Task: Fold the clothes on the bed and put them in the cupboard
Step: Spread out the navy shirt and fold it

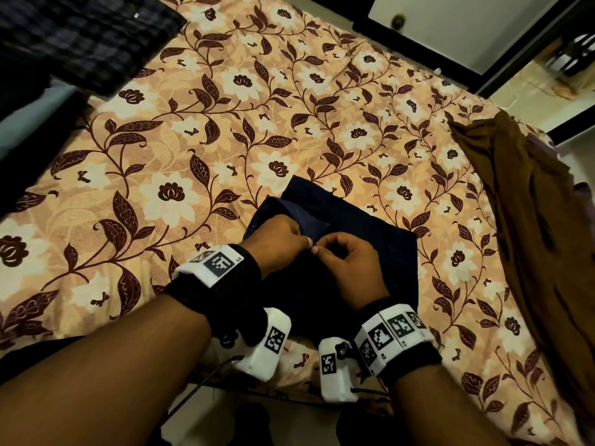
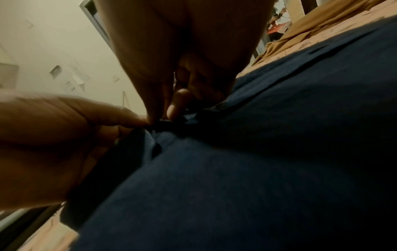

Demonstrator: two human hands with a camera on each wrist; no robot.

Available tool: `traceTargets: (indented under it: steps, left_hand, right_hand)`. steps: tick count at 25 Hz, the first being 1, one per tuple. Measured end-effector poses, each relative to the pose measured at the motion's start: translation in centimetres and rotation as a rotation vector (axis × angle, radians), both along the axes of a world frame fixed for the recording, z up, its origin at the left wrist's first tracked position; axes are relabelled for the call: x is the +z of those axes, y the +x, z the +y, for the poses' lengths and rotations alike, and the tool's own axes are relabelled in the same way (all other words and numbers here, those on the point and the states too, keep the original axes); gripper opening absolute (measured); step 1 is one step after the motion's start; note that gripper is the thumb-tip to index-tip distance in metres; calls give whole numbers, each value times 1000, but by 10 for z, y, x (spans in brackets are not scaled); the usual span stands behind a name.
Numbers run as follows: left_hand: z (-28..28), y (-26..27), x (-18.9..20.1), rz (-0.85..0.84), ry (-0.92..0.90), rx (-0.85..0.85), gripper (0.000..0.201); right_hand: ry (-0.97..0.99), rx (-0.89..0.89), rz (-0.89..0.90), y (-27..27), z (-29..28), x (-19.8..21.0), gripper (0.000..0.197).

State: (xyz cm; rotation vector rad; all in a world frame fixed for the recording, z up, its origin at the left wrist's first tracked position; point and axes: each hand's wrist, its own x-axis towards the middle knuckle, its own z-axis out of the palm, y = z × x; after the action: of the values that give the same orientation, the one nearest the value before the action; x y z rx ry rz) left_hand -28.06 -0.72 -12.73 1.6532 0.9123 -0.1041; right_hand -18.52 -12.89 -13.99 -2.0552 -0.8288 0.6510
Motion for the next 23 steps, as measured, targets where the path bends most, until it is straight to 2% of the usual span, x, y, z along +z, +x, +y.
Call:
traceTargets:
  steps: [2,6,9,12,14,16,18,19,23]
  left_hand:
    - [-1,0,1,-28,-19,17,37]
    - [-2,0,-3,-93,18,17,36]
    - [-3,1,-1,-120,50,0,36]
    - [-2,0,2,-129,76,-62,30]
    - [-3,1,3,-52,186,-187,28]
    - [-7,0,4,64,385,-299,30]
    - [-7,-1,1,43,387,-283,23]
    - [-5,-1,-2,13,338,-256,19]
    - [1,-2,-9,-6,253,-212,26]
  right_hand:
    - [-31,-36,-21,2,-3,1,5]
    - [-63,-70,170,7,0,5,8]
    - [-61,-18,222,9,2,13,13]
    - [-53,-6,448,15,0,18,12]
    - [-71,-11,625,20,-1,18,14]
    - [-100,4,695,23,-2,16,13]
    - [-83,47,612,24,-2,11,11]
    - [-64,77,501,25,-1,8,9]
    - [-131,247,-39,22,2,0,4]
